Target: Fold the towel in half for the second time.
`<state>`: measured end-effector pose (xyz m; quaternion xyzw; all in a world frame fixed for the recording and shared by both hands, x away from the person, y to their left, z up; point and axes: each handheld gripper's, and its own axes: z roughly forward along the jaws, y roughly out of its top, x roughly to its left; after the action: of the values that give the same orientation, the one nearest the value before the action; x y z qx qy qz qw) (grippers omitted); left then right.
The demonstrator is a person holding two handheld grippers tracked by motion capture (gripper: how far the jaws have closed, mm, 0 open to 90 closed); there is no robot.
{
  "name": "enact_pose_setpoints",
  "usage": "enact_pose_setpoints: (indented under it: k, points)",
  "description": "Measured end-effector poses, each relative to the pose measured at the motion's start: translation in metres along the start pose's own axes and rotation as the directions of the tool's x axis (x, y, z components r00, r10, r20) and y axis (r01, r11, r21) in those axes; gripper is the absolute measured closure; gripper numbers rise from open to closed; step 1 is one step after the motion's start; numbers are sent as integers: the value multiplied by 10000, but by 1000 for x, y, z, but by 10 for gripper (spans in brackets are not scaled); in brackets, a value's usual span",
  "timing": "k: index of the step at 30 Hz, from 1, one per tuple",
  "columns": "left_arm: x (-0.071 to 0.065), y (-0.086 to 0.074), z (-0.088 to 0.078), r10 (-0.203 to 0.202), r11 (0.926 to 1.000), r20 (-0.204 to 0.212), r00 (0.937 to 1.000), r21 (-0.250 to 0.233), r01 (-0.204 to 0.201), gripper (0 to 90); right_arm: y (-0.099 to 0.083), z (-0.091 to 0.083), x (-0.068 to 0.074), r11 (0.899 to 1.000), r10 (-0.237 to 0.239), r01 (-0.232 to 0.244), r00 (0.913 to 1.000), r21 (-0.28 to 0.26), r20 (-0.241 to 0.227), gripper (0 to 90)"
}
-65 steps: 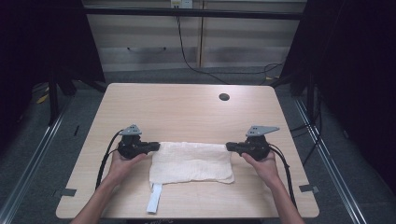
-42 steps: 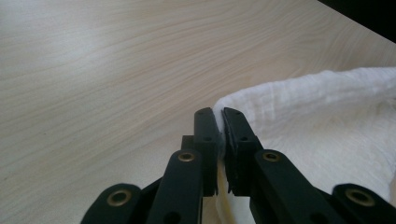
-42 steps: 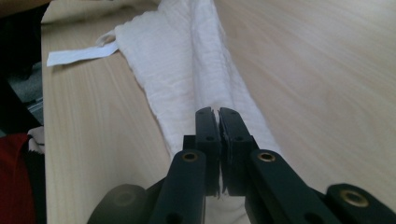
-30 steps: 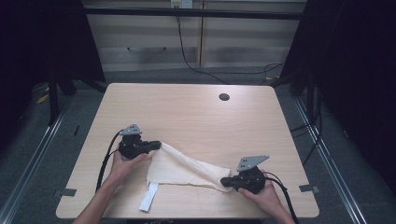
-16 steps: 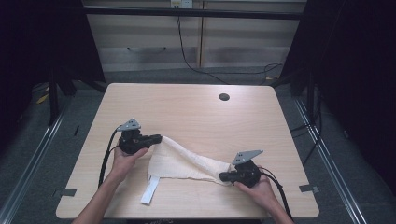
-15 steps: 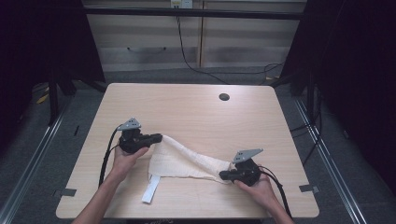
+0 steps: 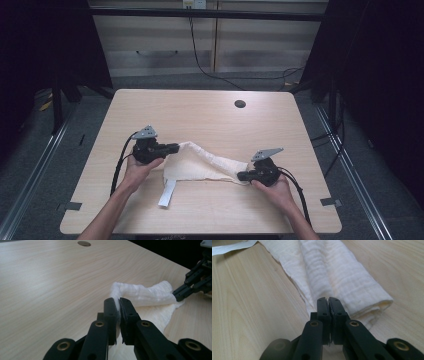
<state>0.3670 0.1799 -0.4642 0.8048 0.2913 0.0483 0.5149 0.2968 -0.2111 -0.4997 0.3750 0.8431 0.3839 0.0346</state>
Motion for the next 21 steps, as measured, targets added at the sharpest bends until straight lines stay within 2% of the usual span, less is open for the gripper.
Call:
enact_pose_setpoints:
  k: [2, 6, 9, 10, 14, 17, 18, 19, 21]
  points:
    - [-3, 1, -5, 114, 9999, 70, 9999, 33, -114, 846, 0, 0, 0, 10000, -42, 41, 10000, 13, 53, 879]
    - [-12, 3, -14, 609, 9980, 128, 9981, 153, -611, 845, -1, 0, -1, 9999, 92, -92, 9999, -79, -68, 879]
    - [-21, 0, -18, 943, 9949, 318, 9950, 332, -953, 845, -1, 0, -1, 9999, 89, -90, 9999, -80, -47, 879]
    - [-21, 0, -18, 943, 9949, 318, 9950, 332, -953, 845, -1, 0, 0, 9999, 64, -64, 10000, -86, 2, 879]
    - [-35, -12, -25, 1347, 9877, 550, 9894, 721, -1385, 845, -1, 0, 1, 10000, 46, -45, 10000, -69, 81, 881]
    - [-43, -19, -32, 1384, 9869, 702, 9879, 742, -1435, 846, -2, 0, -1, 9998, 178, -178, 9998, -102, -7, 882]
    - [-46, -22, -34, 1389, 9860, 661, 9881, 838, -1442, 845, -2, 0, -2, 9994, 335, -336, 9994, -116, -67, 882]
    - [-49, -25, -35, 1377, 9848, 690, 9881, 971, -1440, 846, -2, 0, -2, 9995, 285, -285, 9996, -128, -51, 882]
    - [-57, -31, -36, 1571, 9787, 857, 9839, 1202, -1667, 846, -2, 0, 0, 9998, 172, -171, 9998, -84, 86, 882]
